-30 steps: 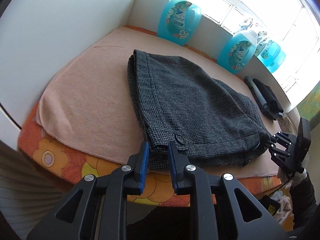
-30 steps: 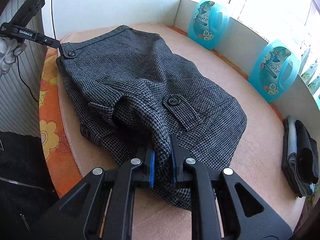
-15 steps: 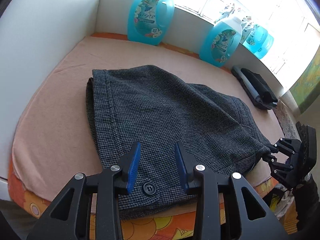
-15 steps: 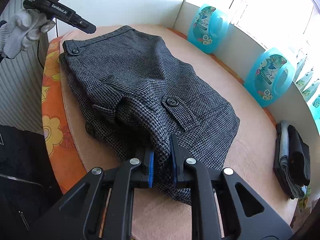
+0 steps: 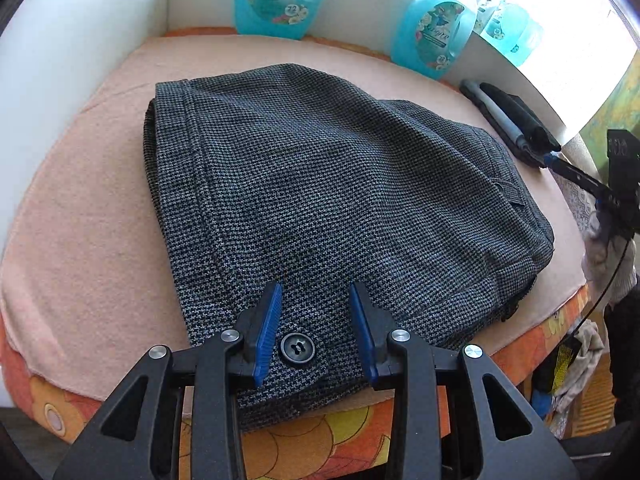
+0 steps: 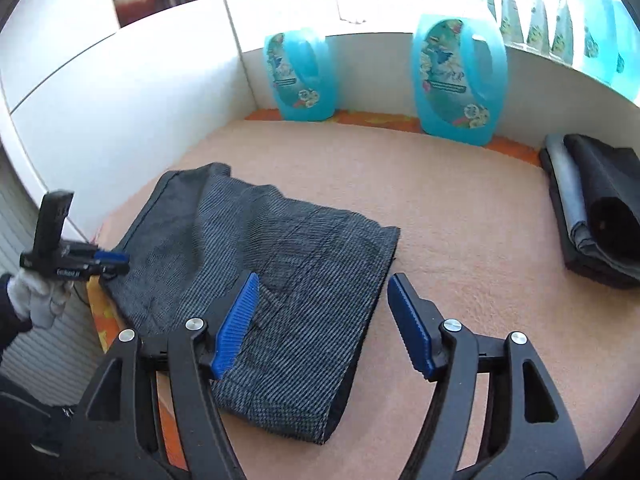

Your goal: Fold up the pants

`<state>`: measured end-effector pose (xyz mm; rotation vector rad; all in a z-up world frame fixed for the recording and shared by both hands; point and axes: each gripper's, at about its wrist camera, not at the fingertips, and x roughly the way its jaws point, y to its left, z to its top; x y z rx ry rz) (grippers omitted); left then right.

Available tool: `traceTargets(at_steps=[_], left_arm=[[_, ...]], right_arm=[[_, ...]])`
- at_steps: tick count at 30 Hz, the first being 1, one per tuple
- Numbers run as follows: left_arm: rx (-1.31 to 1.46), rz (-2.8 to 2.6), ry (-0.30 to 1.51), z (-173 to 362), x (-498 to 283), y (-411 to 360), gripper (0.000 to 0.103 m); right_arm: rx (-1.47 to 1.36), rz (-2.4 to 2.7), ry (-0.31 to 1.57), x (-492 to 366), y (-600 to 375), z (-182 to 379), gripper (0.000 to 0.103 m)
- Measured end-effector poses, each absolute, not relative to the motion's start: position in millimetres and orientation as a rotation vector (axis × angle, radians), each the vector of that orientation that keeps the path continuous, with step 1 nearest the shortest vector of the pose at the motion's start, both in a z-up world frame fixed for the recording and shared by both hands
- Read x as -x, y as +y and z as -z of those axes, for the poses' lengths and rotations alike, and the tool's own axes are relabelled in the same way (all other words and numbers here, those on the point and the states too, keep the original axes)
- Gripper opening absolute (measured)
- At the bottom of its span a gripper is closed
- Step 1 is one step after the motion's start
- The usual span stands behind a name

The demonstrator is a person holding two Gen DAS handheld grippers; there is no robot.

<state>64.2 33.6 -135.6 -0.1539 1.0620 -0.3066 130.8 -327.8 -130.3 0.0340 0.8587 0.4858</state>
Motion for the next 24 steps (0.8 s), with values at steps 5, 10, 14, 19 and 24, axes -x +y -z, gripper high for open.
traceTargets(at_steps=[5, 10, 14, 19, 24], left_arm=[[0.155, 0.311, 1.06, 134.3, -61.7, 34.7, 0.033], [0.162, 0.314, 1.064, 133.8, -62.6, 37.4, 0.033], [0.161, 0.314, 1.064, 134.5, -62.6, 36.9, 0.033], [0.174, 0.306, 1.062, 134.5, -63.4, 36.8, 0.033], [0.169, 0.31, 1.061, 133.0, -63.1, 39.1, 0.033]], right_arm=[[-0.047, -0.369, 0.975, -186.3, -321.4, 169.4, 0.071], [-0.159, -0.391, 1.012, -210.2, -319.8, 189.2, 0.071], [-0.22, -0.439, 1.021, -213.1, -313.8, 195.9, 0.065], [-0.246, -0.469, 0.957, -191.2, -303.9, 181.5, 0.015], [-0.029, -0.367, 0.794, -157.3, -287.7, 133.8, 0.004]])
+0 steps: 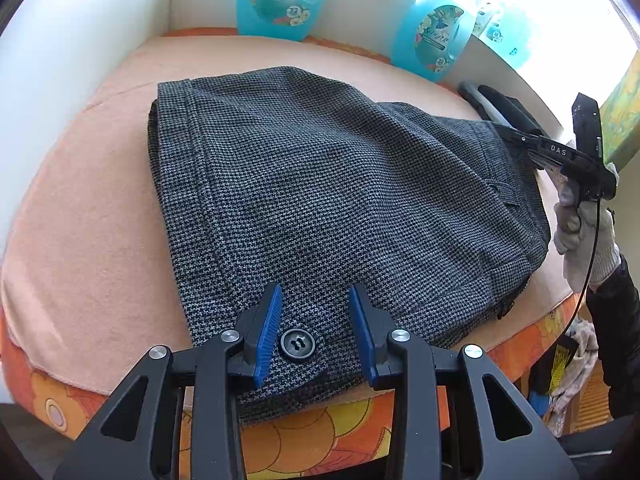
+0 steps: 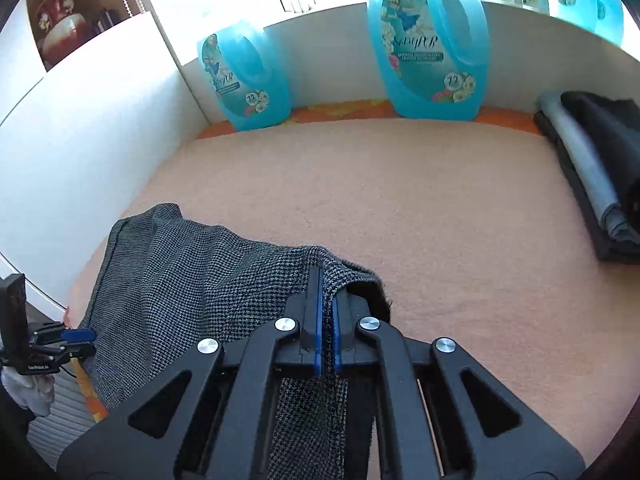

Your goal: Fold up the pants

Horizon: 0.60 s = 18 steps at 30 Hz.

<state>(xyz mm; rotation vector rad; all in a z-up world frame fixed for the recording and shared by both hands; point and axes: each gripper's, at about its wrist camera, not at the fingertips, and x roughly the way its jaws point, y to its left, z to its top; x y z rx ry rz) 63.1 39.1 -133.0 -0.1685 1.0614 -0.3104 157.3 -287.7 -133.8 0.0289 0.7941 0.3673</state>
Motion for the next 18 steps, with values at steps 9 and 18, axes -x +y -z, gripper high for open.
traceTargets(at_steps=[9, 18], left_arm=[[0.195, 0.299, 1.005, 111.4, -74.4, 49.1, 0.035], [0.202, 0.256, 1.043, 131.4, -60.8, 68.6, 0.035]], right_arm=[[0.091, -0.273, 0.857, -165.4, -286.6, 148.1, 0.004], [0.206, -0.251, 0.743, -133.2, -266.1, 108.1, 0.055]])
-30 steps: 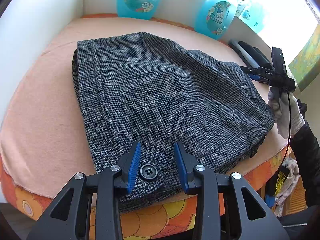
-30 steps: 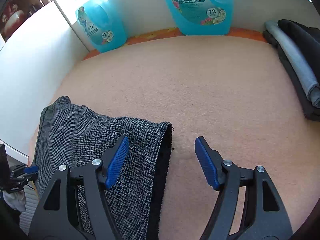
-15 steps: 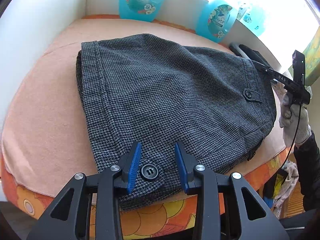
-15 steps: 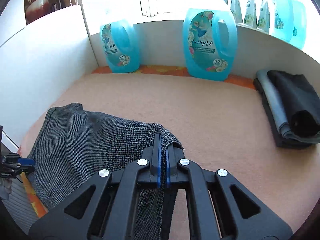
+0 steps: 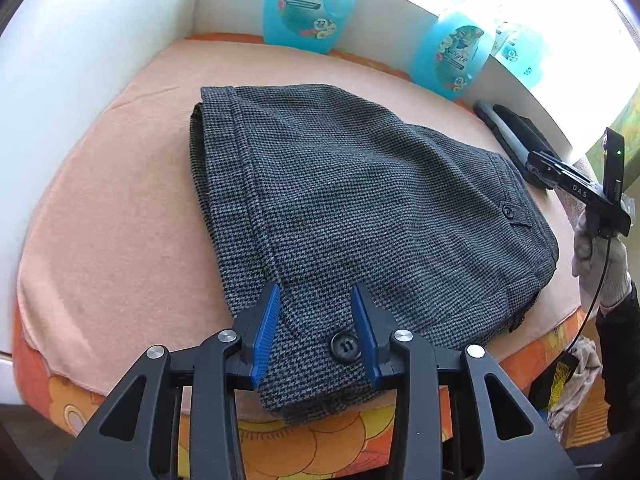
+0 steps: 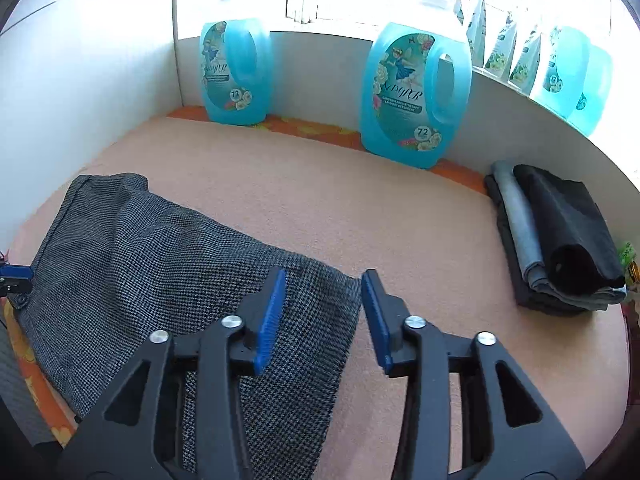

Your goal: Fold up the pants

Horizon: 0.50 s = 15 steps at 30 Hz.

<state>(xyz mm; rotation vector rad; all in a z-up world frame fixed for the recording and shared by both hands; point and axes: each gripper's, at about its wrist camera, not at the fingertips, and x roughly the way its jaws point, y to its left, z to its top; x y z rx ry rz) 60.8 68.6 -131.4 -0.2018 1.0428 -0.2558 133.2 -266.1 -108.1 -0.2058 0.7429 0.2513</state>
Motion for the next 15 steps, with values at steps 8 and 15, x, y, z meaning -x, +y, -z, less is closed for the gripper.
traceTargets(at_steps=[8, 15], left_arm=[[0.248, 0.241, 1.026, 120.2, -49.5, 80.6, 0.045], [0.154, 0.293, 1.094, 129.1, -77.0, 40.6, 0.045]], right_arm=[[0.228, -0.53, 0.746, -84.9, -210.7, 89.3, 0.055], [0.223, -0.694, 0.882, -62.5, -161.6, 124.6, 0.055]])
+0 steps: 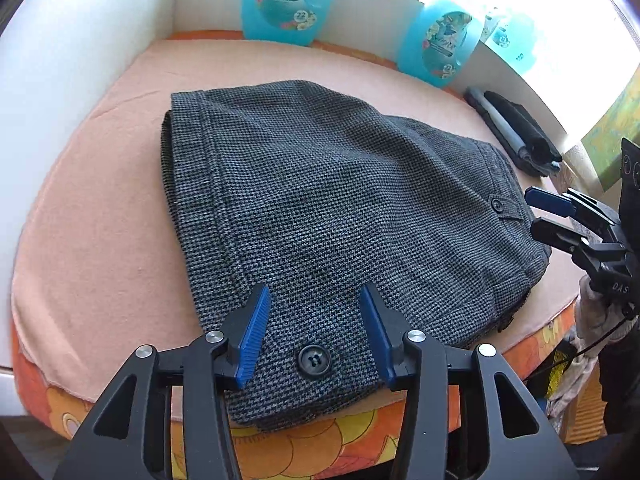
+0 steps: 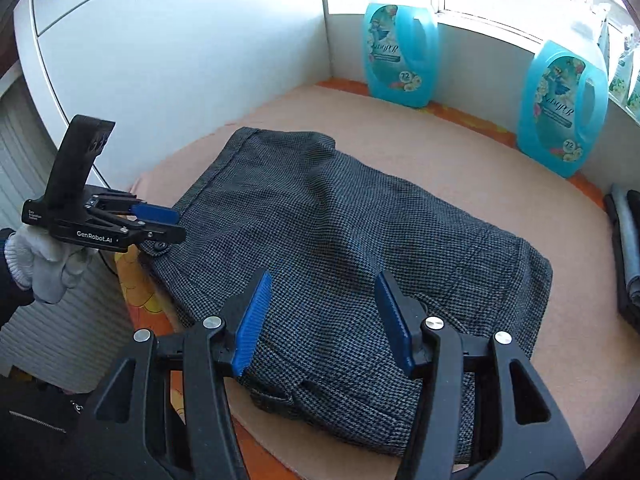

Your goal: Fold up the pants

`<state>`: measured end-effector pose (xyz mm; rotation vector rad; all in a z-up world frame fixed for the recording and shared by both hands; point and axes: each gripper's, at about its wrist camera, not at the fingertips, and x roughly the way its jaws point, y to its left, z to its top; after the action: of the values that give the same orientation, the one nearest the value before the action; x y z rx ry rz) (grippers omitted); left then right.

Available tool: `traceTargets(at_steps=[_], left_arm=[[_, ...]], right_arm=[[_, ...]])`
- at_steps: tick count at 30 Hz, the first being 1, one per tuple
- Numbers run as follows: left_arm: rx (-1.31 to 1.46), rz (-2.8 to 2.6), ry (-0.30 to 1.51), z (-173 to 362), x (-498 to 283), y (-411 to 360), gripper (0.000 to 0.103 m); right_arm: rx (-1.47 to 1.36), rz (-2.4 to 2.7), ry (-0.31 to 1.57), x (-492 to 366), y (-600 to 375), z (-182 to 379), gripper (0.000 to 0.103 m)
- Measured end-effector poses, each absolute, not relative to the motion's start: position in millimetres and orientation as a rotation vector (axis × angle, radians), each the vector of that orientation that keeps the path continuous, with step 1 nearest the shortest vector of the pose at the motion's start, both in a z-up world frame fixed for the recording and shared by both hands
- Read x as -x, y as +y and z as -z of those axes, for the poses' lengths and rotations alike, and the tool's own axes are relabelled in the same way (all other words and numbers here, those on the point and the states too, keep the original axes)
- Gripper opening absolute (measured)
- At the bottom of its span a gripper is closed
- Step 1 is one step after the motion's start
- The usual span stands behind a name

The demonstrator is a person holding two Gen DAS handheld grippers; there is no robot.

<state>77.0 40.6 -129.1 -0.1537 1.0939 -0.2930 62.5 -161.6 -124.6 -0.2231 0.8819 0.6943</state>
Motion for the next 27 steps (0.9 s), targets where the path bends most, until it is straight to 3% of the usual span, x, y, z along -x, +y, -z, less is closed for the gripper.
traceTargets(at_steps=[5, 7, 9, 11, 14, 18, 20, 24, 27], left_arm=[[0.143, 0.336, 1.145, 136.0, -86.2, 34.2, 0.053], [0.164, 0.385, 1.162, 138.1, -88.4, 36.2, 0.061], [0.178, 0.464, 1.168, 140.1, -90.0, 34.7, 0.081], [0.146, 0.513, 1.174, 140.7, -88.4, 29.6, 0.086], [0.082, 0.522, 1.19, 135.2, -86.4, 20.8, 0.085], [0.137, 0.443, 1.131, 119.0, -80.2, 41.0, 0.074], [0.155, 0.379, 1.083, 110.9, -72.4, 59.1, 0.074], [0.284, 0.298, 1.045, 109.0, -56.5, 99.3, 0.059], [0.32, 0.266, 1.035, 113.3, -46.9, 111.2, 0.059]], right_arm=[[0.251, -0.73, 0.938, -56.9, -148.2, 146.8, 0.055], [0.251, -0.748, 0.931, -54.6, -144.6, 145.5, 0.055], [0.251, -0.765, 0.92, -53.9, -140.3, 141.0, 0.055], [0.251, -0.788, 0.911, -52.5, -134.8, 136.7, 0.055], [0.262, -0.831, 0.9, -46.2, -124.8, 133.2, 0.055], [0.272, -0.895, 0.895, -38.2, -109.3, 132.7, 0.055], [0.281, -0.934, 0.891, -33.5, -100.2, 132.3, 0.055], [0.327, -1.02, 0.876, -25.0, -69.1, 135.2, 0.055], [0.393, -1.077, 0.868, -15.8, -39.9, 142.5, 0.055]])
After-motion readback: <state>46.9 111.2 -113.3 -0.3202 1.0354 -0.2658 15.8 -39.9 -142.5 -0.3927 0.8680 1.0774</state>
